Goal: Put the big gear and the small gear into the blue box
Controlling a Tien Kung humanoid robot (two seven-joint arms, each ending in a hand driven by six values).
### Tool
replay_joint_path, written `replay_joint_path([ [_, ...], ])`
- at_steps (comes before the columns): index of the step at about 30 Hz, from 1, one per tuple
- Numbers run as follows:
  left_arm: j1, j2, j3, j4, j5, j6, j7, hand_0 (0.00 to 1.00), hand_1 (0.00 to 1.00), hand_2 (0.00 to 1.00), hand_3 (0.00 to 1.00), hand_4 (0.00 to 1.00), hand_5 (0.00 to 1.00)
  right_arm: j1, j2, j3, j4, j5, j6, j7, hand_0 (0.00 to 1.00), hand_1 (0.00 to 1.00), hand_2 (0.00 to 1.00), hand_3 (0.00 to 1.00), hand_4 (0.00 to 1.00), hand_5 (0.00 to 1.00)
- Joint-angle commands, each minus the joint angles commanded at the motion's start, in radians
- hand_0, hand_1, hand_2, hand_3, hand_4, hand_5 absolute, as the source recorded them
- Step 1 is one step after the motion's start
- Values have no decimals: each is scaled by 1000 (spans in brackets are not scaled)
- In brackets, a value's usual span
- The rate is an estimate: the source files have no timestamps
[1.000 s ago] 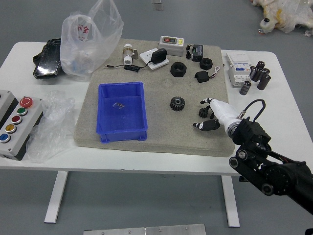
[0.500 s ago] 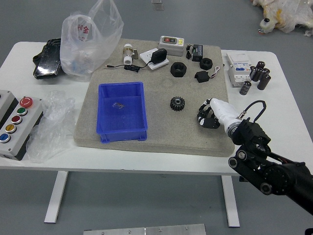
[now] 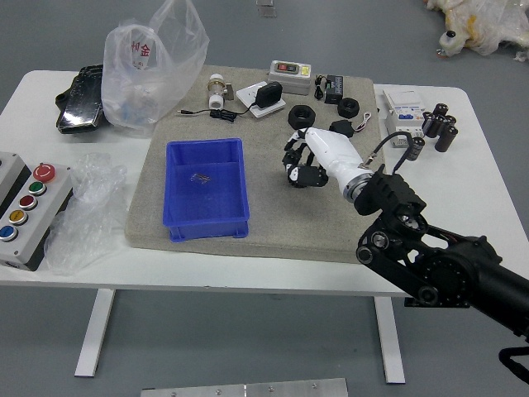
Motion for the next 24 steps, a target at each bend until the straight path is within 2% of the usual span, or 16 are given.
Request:
replay_joint_path([
  [6,-4,2,-7,-1,11,-2,4,677,494,526,702,671,309,92,71,-124,11,15,13,18,250,388,303,474,264,2],
  [7,-4,2,-10,-1,16,-2,6,677,494,527,701,671,309,103,78,-146,11,19,24,22,288,438,368,492,307,2],
  [8,-4,3,-12,-1,18,-2,7,677,494,527,701,671,309,111,83,-163,9,18,33,25,288,438,368,492,307,2],
  [12,-4,4,-18,0,25,-2,9,677,494,527,701,671,309,129,92,-204,-1,-1,67,28,288,438,368,492,307,2],
  [13,-4,4,-18,0,26,-2,9,677,494,527,701,671,309,129,93,-206,-3,-6,74,27,315,499,498,510,389,2],
  [24,-4,2,-19,1,28,-2,9,677,497,528,701,671,309,116,88,-206,-18,-7,137,13,323,520,522,551,412,2],
])
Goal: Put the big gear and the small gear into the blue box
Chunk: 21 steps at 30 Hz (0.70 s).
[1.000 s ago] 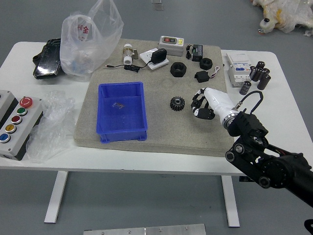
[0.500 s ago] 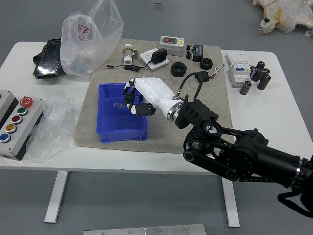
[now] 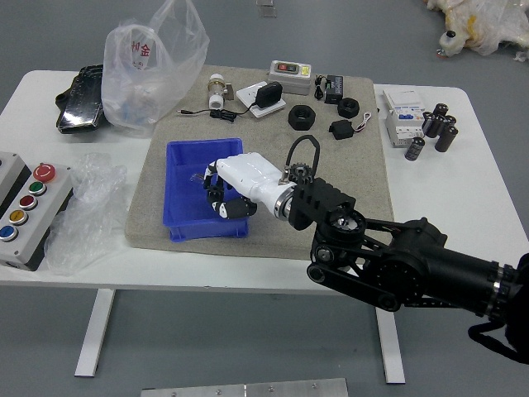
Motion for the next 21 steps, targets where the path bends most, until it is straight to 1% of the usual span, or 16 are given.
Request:
replay_joint_path([
  [1,0,0,0,0,0,0,0,677,498,528,701,671,309,-1,-1,2,-1,-1,5,-2,334,533,569,672,386,140],
  [6,-1,0,2,0,-2,0,-2,677,498,528,701,671,309,-8,-5,8,-7,-10,28,-14,334,533,569,672,386,140],
  [7,-1,0,2,0,-2,0,-2,678,496,528,701,671,310,-9,-6,9,-8,-13,30,-16,356,565,613,705,455,122],
  [12,-2,0,4,0,-3,0,-2,678,496,528,701,671,310,-10,-7,11,-8,-22,36,-24,356,565,613,705,455,122],
  [13,-2,-1,4,0,-3,0,-2,678,497,528,701,671,309,-9,-8,10,-8,-21,36,-26,362,580,625,714,504,121],
  [18,-3,-1,7,-1,-6,0,-4,678,497,528,701,671,309,-8,-8,8,-7,-22,35,-31,362,580,625,714,504,121],
  [19,-3,-1,7,-1,-6,0,-4,678,498,528,701,671,309,-8,-8,9,-7,-22,35,-32,362,578,705,772,527,119],
  [21,-3,-1,6,0,-4,0,-3,678,498,528,701,671,309,-8,-9,10,-7,-25,37,-34,362,578,705,772,527,119],
])
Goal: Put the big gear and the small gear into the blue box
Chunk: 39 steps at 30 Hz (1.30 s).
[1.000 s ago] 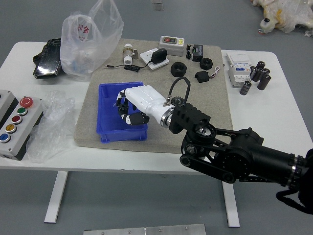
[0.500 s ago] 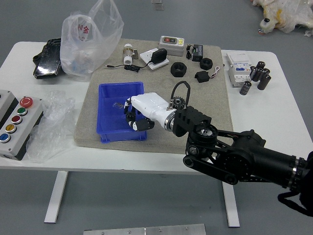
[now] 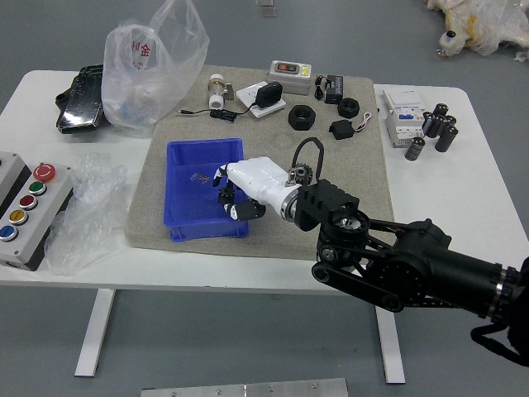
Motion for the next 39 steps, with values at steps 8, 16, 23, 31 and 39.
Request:
replay_joint_path([
  [8,0,1,1,0,-1,0,-1,678,497,528,702,672,309,-7,-3,32,2,-30,-5,-10,359,560,868,932,682,134],
  [16,-1,0,2,0,-3,0,0,678,499,528,702,672,309,-21,-17,107,4,-81,-66,-36,340,491,917,951,761,170],
  [23,-3,2,0,0,0,0,1,678,499,528,702,671,309,-23,-54,197,-99,-69,-61,-80,352,519,921,961,806,200],
  [31,-4,6,-8,0,13,-3,3,678,498,528,701,672,309,-12,-39,177,-251,6,-64,-95,544,677,919,968,888,324],
  [39,-1,-3,-53,-7,93,-17,36,678,498,528,701,672,309,5,-4,94,-365,109,-57,-77,675,742,922,970,917,370],
])
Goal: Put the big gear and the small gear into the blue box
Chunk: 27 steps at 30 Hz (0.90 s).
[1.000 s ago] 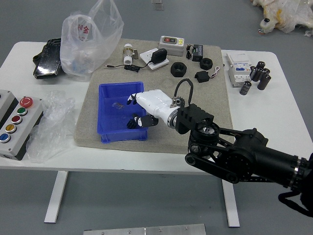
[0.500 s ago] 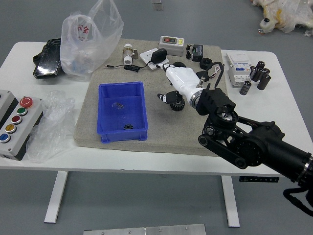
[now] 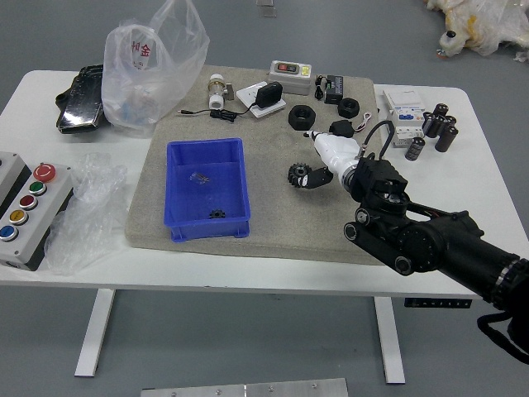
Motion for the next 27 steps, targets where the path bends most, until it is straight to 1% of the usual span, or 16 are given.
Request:
replay_joint_path([
  [1,1,-1,-5,-1,9,-2,4,678,498,528,702,672,308,1,2,-7,-6,7,1,1,708,753,924,976,926,384],
  [6,3,-4,-14,-2,20,-2,11,678,498,528,702,672,308,11,16,-43,-29,50,1,7,708,753,924,976,926,384],
  [7,2,-4,-13,-2,18,-2,10,678,499,528,702,672,309,13,19,-55,-34,62,-2,8,710,749,879,959,928,396],
  [9,0,-4,-10,-2,14,-1,8,678,499,528,702,672,309,17,24,-75,-41,81,-9,8,710,749,879,959,928,396],
  [12,-2,-4,-7,-2,11,-1,6,678,499,528,702,672,309,19,28,-102,-43,106,-33,13,710,749,879,959,928,396],
  [13,-2,-4,-7,-1,11,0,5,678,497,528,702,672,309,19,29,-111,-42,112,-42,15,659,646,581,660,406,180],
  [15,-2,-5,-7,-1,10,0,5,678,497,528,702,672,309,18,30,-124,-42,116,-51,14,659,646,581,660,406,180],
  [18,-2,-5,-5,-1,7,1,4,678,497,528,702,672,309,16,32,-143,-46,98,-52,5,659,646,581,660,406,180],
  [19,-1,-5,-4,-1,5,1,3,678,499,528,702,672,309,14,33,-149,-47,89,-52,2,610,525,422,521,348,2],
  [24,1,-5,3,0,-5,3,-1,678,499,528,702,672,309,7,33,-157,-39,61,-70,1,610,525,422,521,348,2],
  [25,1,-6,4,0,-7,3,-2,678,498,528,702,671,308,6,32,-154,-36,59,-75,3,582,492,355,459,257,2],
  [27,1,-6,6,0,-9,3,-3,678,498,528,702,671,308,5,30,-148,-32,55,-86,8,582,492,355,459,257,2],
])
